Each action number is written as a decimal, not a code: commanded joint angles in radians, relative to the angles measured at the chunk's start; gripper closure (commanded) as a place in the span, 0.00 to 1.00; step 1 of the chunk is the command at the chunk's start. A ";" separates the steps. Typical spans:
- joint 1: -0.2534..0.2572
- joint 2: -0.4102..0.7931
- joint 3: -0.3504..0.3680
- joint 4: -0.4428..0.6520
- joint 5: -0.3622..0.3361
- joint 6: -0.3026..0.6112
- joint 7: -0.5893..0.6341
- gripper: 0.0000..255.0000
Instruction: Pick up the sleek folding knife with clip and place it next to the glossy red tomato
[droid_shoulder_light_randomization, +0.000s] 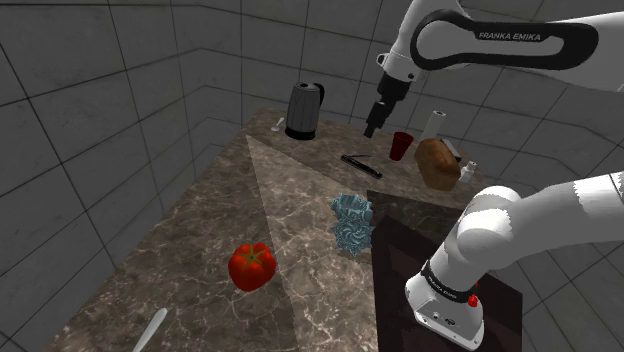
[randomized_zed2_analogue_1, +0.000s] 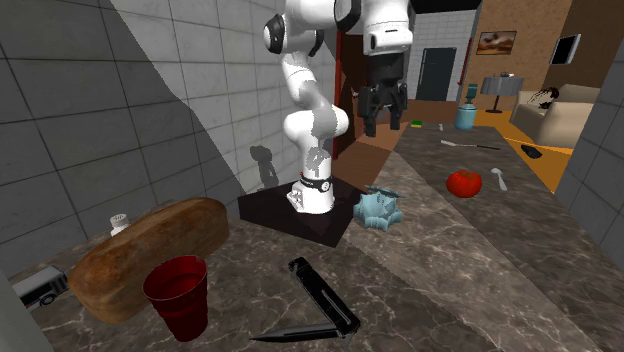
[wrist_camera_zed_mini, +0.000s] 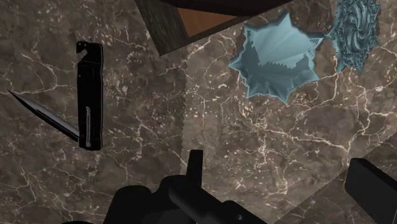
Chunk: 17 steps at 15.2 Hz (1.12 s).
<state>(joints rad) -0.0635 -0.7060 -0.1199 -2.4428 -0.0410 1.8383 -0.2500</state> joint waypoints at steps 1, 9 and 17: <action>-0.011 0.038 -0.027 -0.018 -0.011 0.055 -0.021 0.00; -0.048 0.245 -0.154 -0.026 -0.032 0.265 -0.131 0.00; -0.058 0.516 -0.279 0.045 0.034 0.449 -0.277 0.00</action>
<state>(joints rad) -0.1214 -0.2272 -0.3846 -2.4067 -0.0208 2.2614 -0.5059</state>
